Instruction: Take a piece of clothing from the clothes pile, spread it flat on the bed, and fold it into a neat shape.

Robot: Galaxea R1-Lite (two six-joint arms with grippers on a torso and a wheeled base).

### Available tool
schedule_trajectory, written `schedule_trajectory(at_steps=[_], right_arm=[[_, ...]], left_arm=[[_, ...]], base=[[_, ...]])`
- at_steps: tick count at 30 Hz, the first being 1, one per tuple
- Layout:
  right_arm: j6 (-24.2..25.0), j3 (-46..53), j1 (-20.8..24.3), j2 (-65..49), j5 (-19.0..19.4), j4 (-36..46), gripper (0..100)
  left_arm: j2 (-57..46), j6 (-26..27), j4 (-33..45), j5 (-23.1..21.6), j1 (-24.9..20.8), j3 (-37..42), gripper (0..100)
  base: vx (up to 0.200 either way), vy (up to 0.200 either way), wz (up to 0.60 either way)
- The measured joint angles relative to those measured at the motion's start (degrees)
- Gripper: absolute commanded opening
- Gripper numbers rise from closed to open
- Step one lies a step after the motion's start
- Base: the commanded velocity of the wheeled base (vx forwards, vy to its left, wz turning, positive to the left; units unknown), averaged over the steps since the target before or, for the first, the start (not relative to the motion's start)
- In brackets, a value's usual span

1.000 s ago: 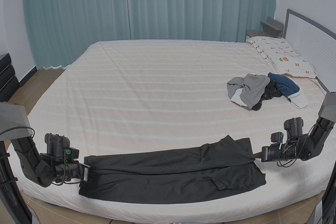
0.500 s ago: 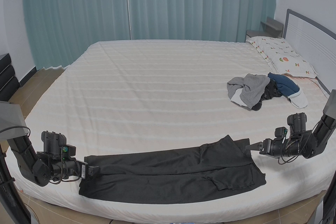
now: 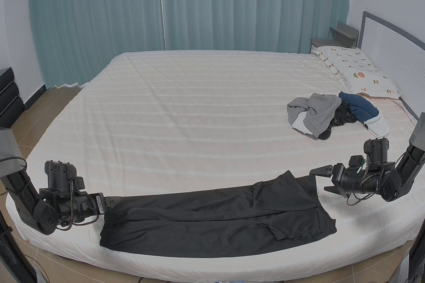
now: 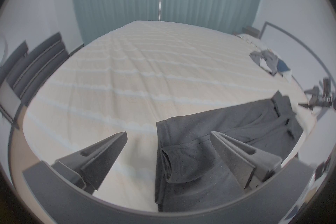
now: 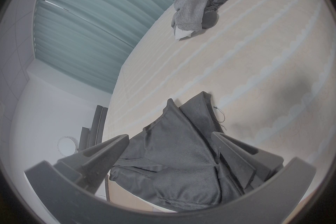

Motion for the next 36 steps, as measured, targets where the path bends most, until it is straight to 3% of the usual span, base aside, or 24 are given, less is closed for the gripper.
schedule_trajectory(at_steps=[6,9,20,24,25,29,36], right_arm=[[1.12,1.80,0.39,-0.99,-0.71,-0.83,100],[1.87,2.78,0.61,-1.82,-0.93,-1.05,100],[2.94,4.77,1.35,-4.21,-1.37,-1.18,100],[3.02,4.99,1.99,-4.95,-4.38,-0.83,100],[3.05,5.03,2.29,-5.07,-5.12,-0.77,100],[4.44,5.34,4.45,-5.71,-7.96,-0.39,100],[7.05,5.51,7.01,-7.13,-9.14,3.57,100]], left_arm=[[-0.29,-16.84,-0.05,-0.22,-2.10,1.66,100],[-0.46,-22.13,-0.11,-0.93,-2.82,2.93,100],[0.67,-25.54,-0.63,-1.28,-4.57,4.71,100],[2.29,-27.36,-0.93,-0.55,-4.28,3.15,100],[2.54,-27.47,-0.90,-0.46,-4.24,2.89,0],[3.54,-28.56,-0.96,0.09,-3.64,1.60,0],[4.61,-29.14,-0.88,1.89,-2.95,1.01,0]], base=[[0.000,0.000,0.00],[0.000,0.000,0.00],[0.000,0.000,0.00],[0.000,0.000,0.00],[0.000,0.000,0.00],[0.000,0.000,0.00],[0.000,0.000,0.00]])
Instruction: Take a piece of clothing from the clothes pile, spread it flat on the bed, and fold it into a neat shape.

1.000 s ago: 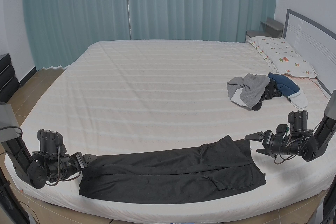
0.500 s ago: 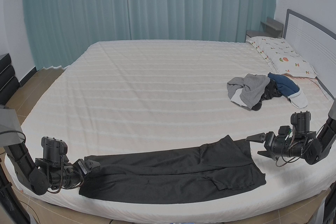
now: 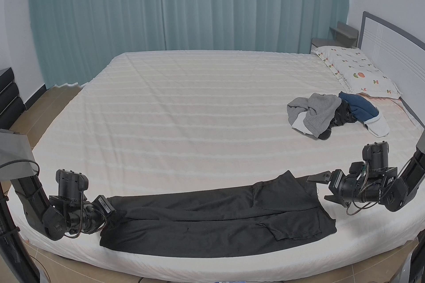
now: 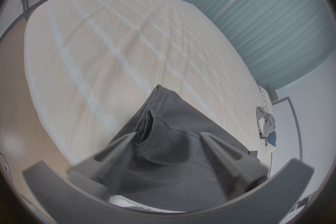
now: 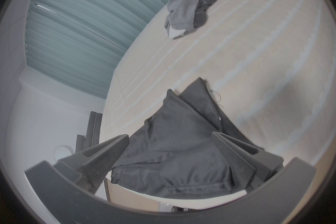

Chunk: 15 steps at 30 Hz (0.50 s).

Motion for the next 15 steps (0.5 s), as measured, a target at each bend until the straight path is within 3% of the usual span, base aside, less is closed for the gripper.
schedule_trajectory(at_steps=[8,15], right_arm=[[6.75,-1.49,2.56,-0.63,-0.16,2.61,100],[8.40,-2.44,4.52,1.84,-2.95,2.36,100]], left_arm=[[-1.49,0.04,-2.19,2.71,0.44,0.04,0],[-4.30,-0.22,-5.75,3.19,0.96,0.78,0]], base=[[0.000,0.000,0.00],[0.000,0.000,0.00]])
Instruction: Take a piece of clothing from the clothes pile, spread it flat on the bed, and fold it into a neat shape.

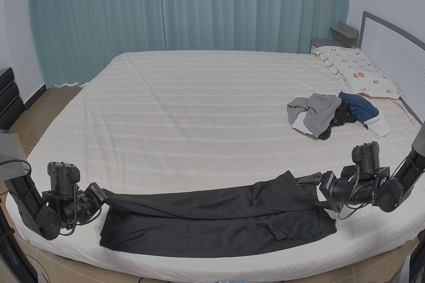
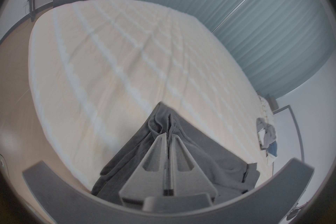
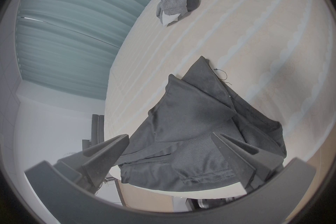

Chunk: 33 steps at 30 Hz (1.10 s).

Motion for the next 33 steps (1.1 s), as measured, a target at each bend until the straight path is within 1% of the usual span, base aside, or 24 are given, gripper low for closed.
schedule_trajectory(at_steps=[2,6,10,23,33], right_arm=[[-0.02,-0.29,0.46,1.18,-1.54,0.11,100],[-0.02,-1.04,1.12,3.78,-2.96,0.32,100],[0.05,-2.17,0.90,5.90,-3.73,0.29,100],[0.13,-3.05,0.85,8.55,-4.19,-0.22,100],[0.51,-6.56,1.07,11.74,-7.25,-0.02,100]], left_arm=[[-0.63,-0.05,-0.10,0.00,0.09,0.05,0],[-1.66,-0.10,-0.11,0.09,0.16,0.11,0],[-2.34,-0.22,-0.13,0.06,0.20,0.13,0],[-2.76,-0.22,-0.11,0.02,0.13,0.16,0],[-2.84,-0.22,-0.13,-0.05,0.11,0.13,0]], base=[[0.000,0.000,0.00],[0.000,0.000,0.00],[0.000,0.000,0.00],[0.000,0.000,0.00],[0.000,0.000,0.00]])
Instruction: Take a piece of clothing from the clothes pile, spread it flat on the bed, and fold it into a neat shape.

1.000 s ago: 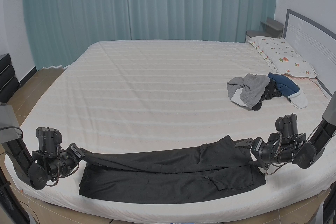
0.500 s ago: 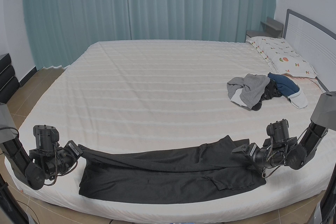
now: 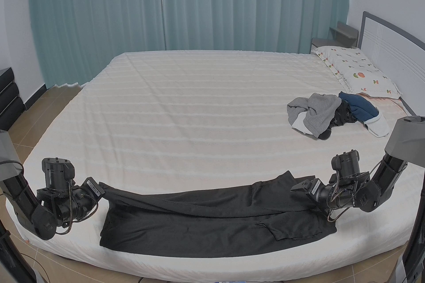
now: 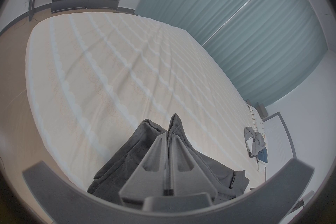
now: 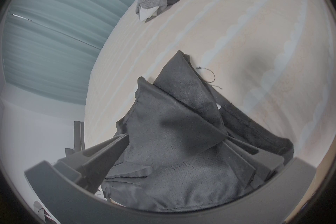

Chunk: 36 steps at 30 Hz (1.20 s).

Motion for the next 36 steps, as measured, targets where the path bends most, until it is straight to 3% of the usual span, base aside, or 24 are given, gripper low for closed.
schedule_trajectory(at_steps=[2,3,12,26,32,36], right_arm=[[0.00,-0.52,0.11,0.67,-1.23,-0.20,100],[0.01,-0.77,0.11,1.00,-1.65,-0.26,0],[-0.24,-0.74,0.24,0.85,-3.89,-0.22,0],[-0.16,-2.26,-0.44,-2.32,-4.17,-0.37,0],[2.41,-7.16,-1.60,-3.02,-8.42,-1.18,0],[4.24,-8.40,-1.93,-3.17,-9.08,-5.07,0]], left_arm=[[0.00,0.00,0.00,-0.04,0.00,-0.02,0],[0.00,0.00,0.00,-0.09,0.00,-0.05,0],[0.15,0.00,-0.02,-0.11,0.00,-0.02,0],[0.33,0.00,-0.52,0.00,0.50,-1.35,0],[0.22,-0.55,-3.99,-0.48,2.82,-3.41,0],[0.56,-1.26,-7.96,-0.68,3.52,-3.67,0]], base=[[0.000,0.000,0.00],[0.000,0.000,0.00],[0.000,0.000,0.00],[0.000,0.000,0.00],[0.000,0.000,0.00],[0.000,0.000,0.00]])
